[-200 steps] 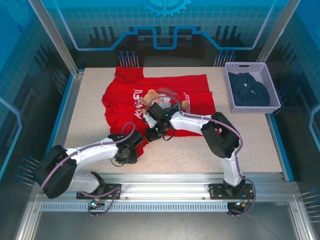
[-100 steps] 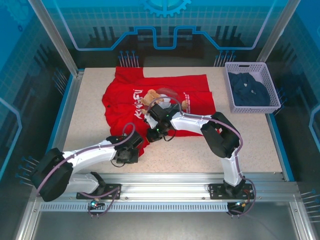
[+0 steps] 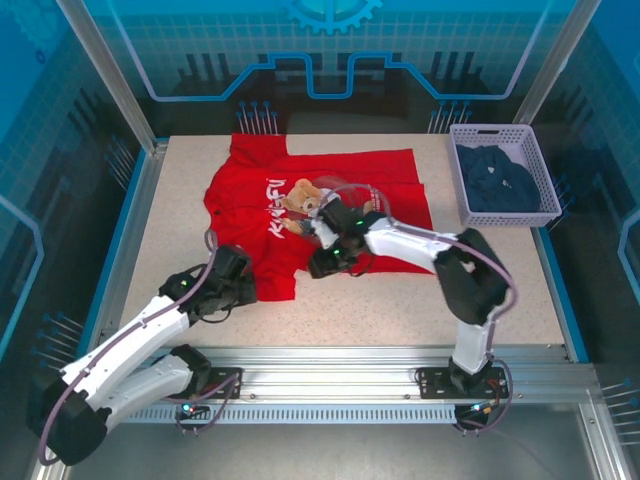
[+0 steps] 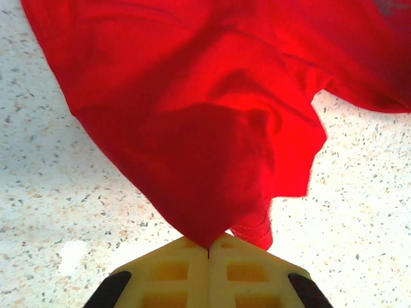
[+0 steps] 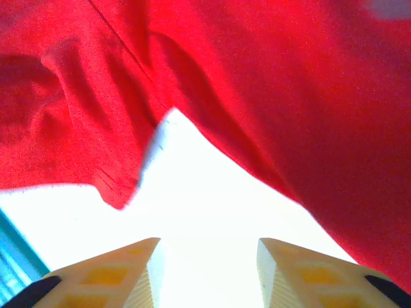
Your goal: Fold the inside-out t-shirt
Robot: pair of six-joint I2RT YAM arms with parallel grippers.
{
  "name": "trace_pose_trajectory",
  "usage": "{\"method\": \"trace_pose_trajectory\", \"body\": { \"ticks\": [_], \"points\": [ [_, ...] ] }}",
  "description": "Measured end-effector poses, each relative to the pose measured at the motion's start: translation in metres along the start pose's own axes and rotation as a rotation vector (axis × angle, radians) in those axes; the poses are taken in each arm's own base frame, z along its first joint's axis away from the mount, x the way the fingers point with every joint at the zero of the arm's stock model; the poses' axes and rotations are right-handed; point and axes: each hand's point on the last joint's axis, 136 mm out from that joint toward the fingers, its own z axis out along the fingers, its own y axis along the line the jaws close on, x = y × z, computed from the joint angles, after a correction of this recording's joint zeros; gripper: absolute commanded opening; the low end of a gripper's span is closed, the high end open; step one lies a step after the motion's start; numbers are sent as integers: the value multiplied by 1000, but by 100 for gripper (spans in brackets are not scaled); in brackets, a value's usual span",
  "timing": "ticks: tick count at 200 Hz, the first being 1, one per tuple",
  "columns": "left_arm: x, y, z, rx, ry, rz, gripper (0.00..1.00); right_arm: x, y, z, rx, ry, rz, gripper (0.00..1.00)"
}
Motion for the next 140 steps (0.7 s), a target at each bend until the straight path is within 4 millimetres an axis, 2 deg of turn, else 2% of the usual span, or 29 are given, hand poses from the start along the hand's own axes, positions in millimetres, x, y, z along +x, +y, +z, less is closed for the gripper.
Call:
{"method": "trace_pose_trajectory", "body": {
  "ticks": [16, 33, 54, 69, 85, 113, 140],
  "points": [
    [-2, 3, -3, -5, -5, -12, 0, 2, -33, -34, 65, -57, 72, 52],
    [-4, 4, -5, -7, -6, -13, 0, 13, -94, -66, 172, -103, 216, 62],
    [-7, 2, -6, -2, -8, -5, 0, 50, -177, -93, 303, -117, 440, 68],
    [-8, 1, -6, 1, -5, 1, 0, 77, -217, -105, 366, -104, 577, 69],
    [-7, 1, -5, -1, 4, 14, 0, 92, -236, -111, 407, -93, 644, 68],
    [-6, 1, -2, -3, 18, 21, 0, 98, -246, -110, 422, -79, 674, 65],
    [-6, 1, -2, -3, 19, 24, 0, 109, -256, -109, 426, -71, 724, 55]
  ]
}}
